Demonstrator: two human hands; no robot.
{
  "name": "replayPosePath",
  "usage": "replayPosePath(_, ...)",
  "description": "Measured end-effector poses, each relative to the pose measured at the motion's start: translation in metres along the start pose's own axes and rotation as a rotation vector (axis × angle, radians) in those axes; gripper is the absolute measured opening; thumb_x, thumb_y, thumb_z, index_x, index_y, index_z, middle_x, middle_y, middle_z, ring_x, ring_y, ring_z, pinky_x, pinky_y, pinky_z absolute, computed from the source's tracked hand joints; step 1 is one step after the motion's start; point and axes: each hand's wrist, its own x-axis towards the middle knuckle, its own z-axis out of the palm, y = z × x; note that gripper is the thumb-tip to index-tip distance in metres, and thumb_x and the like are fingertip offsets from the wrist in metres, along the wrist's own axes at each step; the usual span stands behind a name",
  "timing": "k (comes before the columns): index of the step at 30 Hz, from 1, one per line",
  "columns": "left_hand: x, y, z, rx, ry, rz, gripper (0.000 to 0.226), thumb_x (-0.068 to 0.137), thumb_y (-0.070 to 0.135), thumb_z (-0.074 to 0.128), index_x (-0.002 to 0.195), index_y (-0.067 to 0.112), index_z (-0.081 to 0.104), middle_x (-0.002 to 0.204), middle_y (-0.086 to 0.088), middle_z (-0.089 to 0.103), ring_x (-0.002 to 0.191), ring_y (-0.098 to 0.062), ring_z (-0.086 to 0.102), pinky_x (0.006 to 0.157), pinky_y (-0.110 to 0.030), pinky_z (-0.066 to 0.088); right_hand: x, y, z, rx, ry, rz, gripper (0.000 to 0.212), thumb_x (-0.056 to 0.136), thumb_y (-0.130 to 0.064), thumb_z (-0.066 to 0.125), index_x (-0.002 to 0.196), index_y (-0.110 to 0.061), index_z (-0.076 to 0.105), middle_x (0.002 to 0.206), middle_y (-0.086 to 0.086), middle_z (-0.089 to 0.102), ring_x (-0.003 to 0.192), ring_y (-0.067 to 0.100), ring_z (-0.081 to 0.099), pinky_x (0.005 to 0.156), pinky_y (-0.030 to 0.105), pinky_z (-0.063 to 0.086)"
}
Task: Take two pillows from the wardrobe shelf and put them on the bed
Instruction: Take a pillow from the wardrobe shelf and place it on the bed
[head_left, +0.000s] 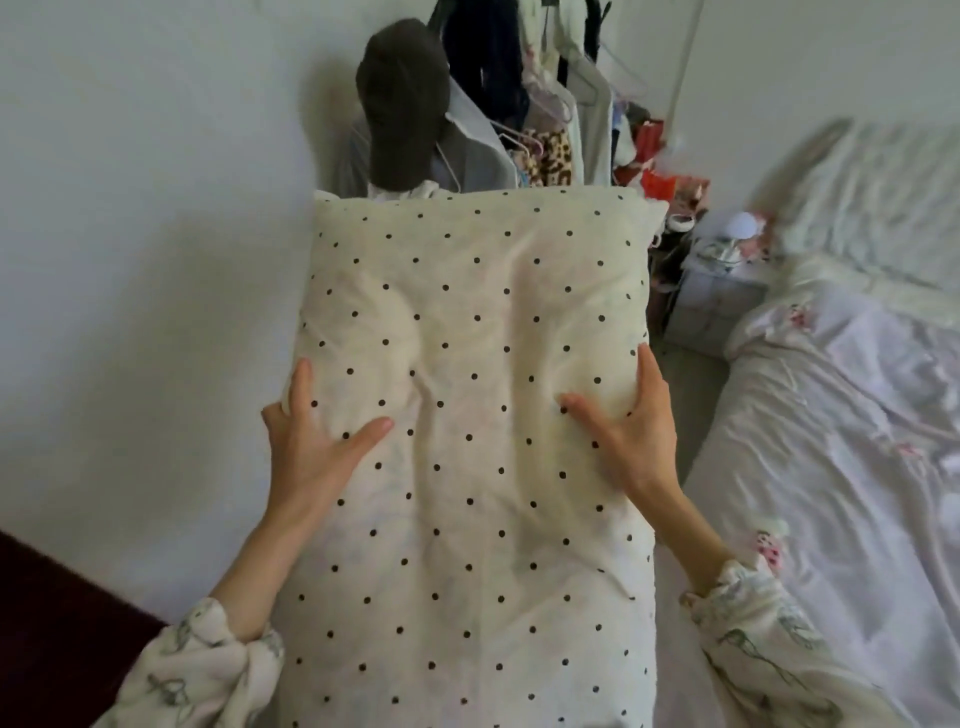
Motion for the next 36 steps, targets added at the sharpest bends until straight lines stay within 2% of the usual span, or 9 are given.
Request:
replayPosePath(4, 0.057, 0.011, 0.045, -0.04, -0.151, 0.077, 0.104, 0.058, 0.059, 0.076, 0.137, 0.051, 0.008, 0.121, 0.012, 0.018, 0.109, -0.009, 0.035, 0.091, -0.026, 0.03, 0.036, 0.014, -0.007, -0.048, 0.138, 0.052, 0.099, 0.062, -0.054, 0.076, 0.142, -0.038, 0.02, 0.125, -0.018, 0.036, 0.107, -0.005, 0.034, 0.092, 0.025, 0.031)
replayPosePath(8, 0.107, 0.028, 0.104, -0.058, -0.277, 0.13, 0.105, 0.059, 0.058, 0.076, 0.138, 0.049, 0.008, 0.142, -0.001, 0.019, 0.125, -0.014, 0.032, 0.1, -0.029, 0.028, 0.076, 0.032, -0.02, -0.105, 0.246, 0.068, 0.1, 0.063, -0.051, 0.076, 0.144, -0.033, 0.019, 0.131, -0.016, 0.035, 0.112, -0.006, 0.032, 0.097, 0.024, 0.028)
replayPosePath(14, 0.176, 0.063, 0.209, -0.082, -0.349, 0.219, 0.105, 0.058, 0.057, 0.077, 0.138, 0.049, 0.01, 0.124, 0.009, 0.019, 0.108, -0.007, 0.031, 0.091, -0.028, 0.03, 0.165, 0.073, -0.048, -0.138, 0.352, 0.087, 0.1, 0.063, -0.048, 0.077, 0.145, -0.029, 0.022, 0.143, -0.006, 0.038, 0.128, 0.01, 0.037, 0.104, 0.032, 0.033)
replayPosePath(17, 0.213, 0.091, 0.262, -0.063, -0.363, 0.248, 0.106, 0.056, 0.061, 0.075, 0.138, 0.047, 0.01, 0.133, 0.003, 0.022, 0.11, -0.009, 0.032, 0.091, -0.029, 0.031, 0.215, 0.093, -0.065, -0.126, 0.366, 0.09, 0.1, 0.065, -0.046, 0.077, 0.145, -0.029, 0.021, 0.145, -0.007, 0.035, 0.128, 0.007, 0.036, 0.102, 0.029, 0.032)
replayPosePath(20, 0.246, 0.123, 0.314, -0.06, -0.404, 0.31, 0.108, 0.053, 0.067, 0.073, 0.139, 0.045, 0.011, 0.144, -0.002, 0.021, 0.119, -0.01, 0.031, 0.095, -0.03, 0.033, 0.26, 0.108, -0.088, -0.115, 0.382, 0.111, 0.101, 0.065, -0.049, 0.076, 0.145, -0.032, 0.016, 0.148, -0.009, 0.03, 0.126, 0.0, 0.031, 0.103, 0.029, 0.031)
replayPosePath(23, 0.273, 0.152, 0.364, -0.117, -0.477, 0.328, 0.11, 0.05, 0.07, 0.073, 0.138, 0.048, 0.009, 0.15, 0.0, 0.021, 0.133, -0.016, 0.029, 0.1, -0.032, 0.031, 0.302, 0.121, -0.11, -0.133, 0.437, 0.117, 0.099, 0.065, -0.049, 0.076, 0.144, -0.032, 0.018, 0.147, -0.009, 0.032, 0.129, 0.006, 0.033, 0.104, 0.033, 0.032)
replayPosePath(26, 0.296, 0.176, 0.411, -0.151, -0.499, 0.338, 0.109, 0.049, 0.069, 0.074, 0.138, 0.048, 0.013, 0.147, -0.001, 0.024, 0.126, -0.01, 0.031, 0.099, -0.03, 0.033, 0.343, 0.132, -0.128, -0.147, 0.479, 0.122, 0.099, 0.064, -0.048, 0.076, 0.144, -0.033, 0.019, 0.138, -0.013, 0.035, 0.12, 0.002, 0.035, 0.096, 0.03, 0.034)
replayPosePath(29, 0.318, 0.194, 0.457, -0.145, -0.493, 0.35, 0.108, 0.051, 0.067, 0.073, 0.139, 0.048, 0.012, 0.147, -0.001, 0.02, 0.117, -0.004, 0.023, 0.095, -0.027, 0.028, 0.384, 0.147, -0.143, -0.137, 0.487, 0.122, 0.099, 0.065, -0.047, 0.077, 0.144, -0.034, 0.019, 0.139, -0.013, 0.035, 0.125, 0.006, 0.037, 0.099, 0.032, 0.036)
replayPosePath(36, 0.403, 0.226, 0.581, -0.143, -0.535, 0.363, 0.109, 0.054, 0.066, 0.073, 0.139, 0.047, 0.009, 0.143, -0.002, 0.02, 0.114, -0.007, 0.027, 0.091, -0.029, 0.031, 0.512, 0.195, -0.16, -0.19, 0.533, 0.125, 0.099, 0.066, -0.045, 0.077, 0.144, -0.03, 0.019, 0.14, -0.009, 0.035, 0.12, 0.003, 0.035, 0.101, 0.033, 0.035)
